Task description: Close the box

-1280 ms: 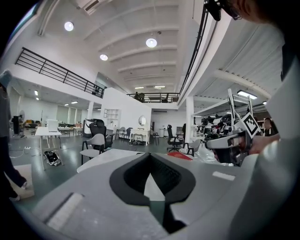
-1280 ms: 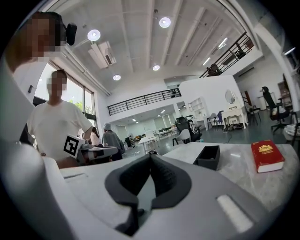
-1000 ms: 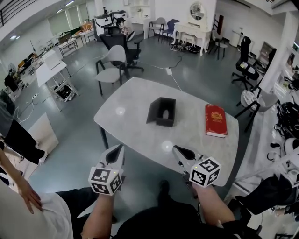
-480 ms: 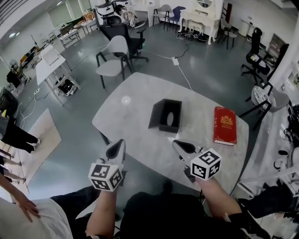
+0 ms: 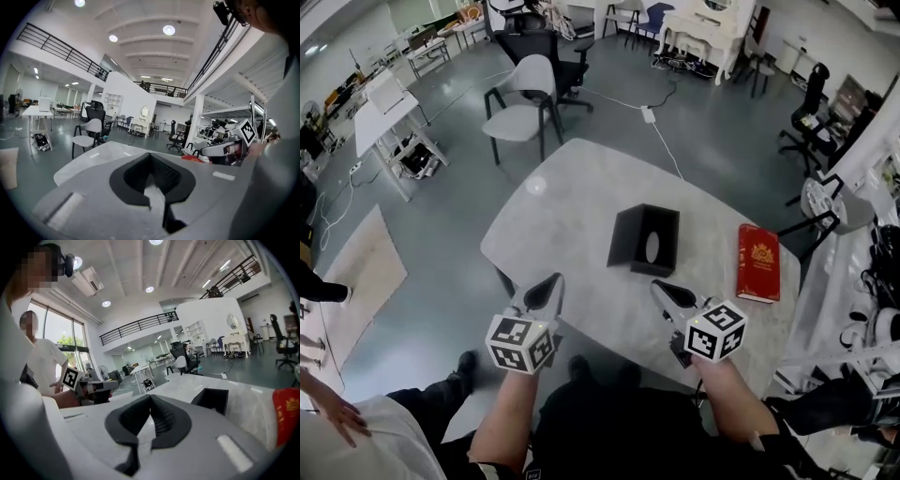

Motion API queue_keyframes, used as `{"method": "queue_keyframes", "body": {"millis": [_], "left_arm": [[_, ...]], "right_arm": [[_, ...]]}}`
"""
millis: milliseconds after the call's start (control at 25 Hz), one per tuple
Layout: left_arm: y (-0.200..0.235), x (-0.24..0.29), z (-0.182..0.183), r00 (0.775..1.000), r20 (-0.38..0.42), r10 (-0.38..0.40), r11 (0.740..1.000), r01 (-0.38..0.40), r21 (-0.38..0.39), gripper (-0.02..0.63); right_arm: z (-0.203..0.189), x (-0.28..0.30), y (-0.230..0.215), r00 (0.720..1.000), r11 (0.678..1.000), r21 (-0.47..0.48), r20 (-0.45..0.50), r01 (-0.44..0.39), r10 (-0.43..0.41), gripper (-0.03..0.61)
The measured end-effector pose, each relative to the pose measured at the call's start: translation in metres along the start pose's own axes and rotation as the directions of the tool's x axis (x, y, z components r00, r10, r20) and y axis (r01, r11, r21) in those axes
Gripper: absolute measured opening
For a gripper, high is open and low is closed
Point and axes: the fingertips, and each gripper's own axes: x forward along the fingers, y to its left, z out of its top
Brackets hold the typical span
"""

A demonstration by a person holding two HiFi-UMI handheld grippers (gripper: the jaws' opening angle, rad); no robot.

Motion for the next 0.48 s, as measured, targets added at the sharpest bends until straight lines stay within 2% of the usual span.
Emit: {"method": "queue_keyframes", "body": {"millis": [120, 320, 480], "left_arm": [[0.029, 0.004, -0.003, 1.000, -0.006, -0.022, 1.000, 0.022, -0.007, 0.009], [0.076, 0.004, -0.012, 1.000, -0.026, -0.008, 0.998, 0.010, 0.060, 0.009], [0.103, 0.009, -0.011, 0.998, -0.046, -0.030, 0.998, 0.032, 0.050, 0.009]], "right_arm": [[-0.003, 0.031, 0.009, 1.000, 1.000, 0.010, -0.012, 0.029, -0.029, 0.002], [-0.004, 0.077, 0.039, 0.998, 0.995, -0.082, -0.046, 0.048, -0.052, 0.002], [-0.001, 0.107, 0.040, 0.988, 0.983, -0.150, -0.099, 0.102, -0.118, 0.002]]}}
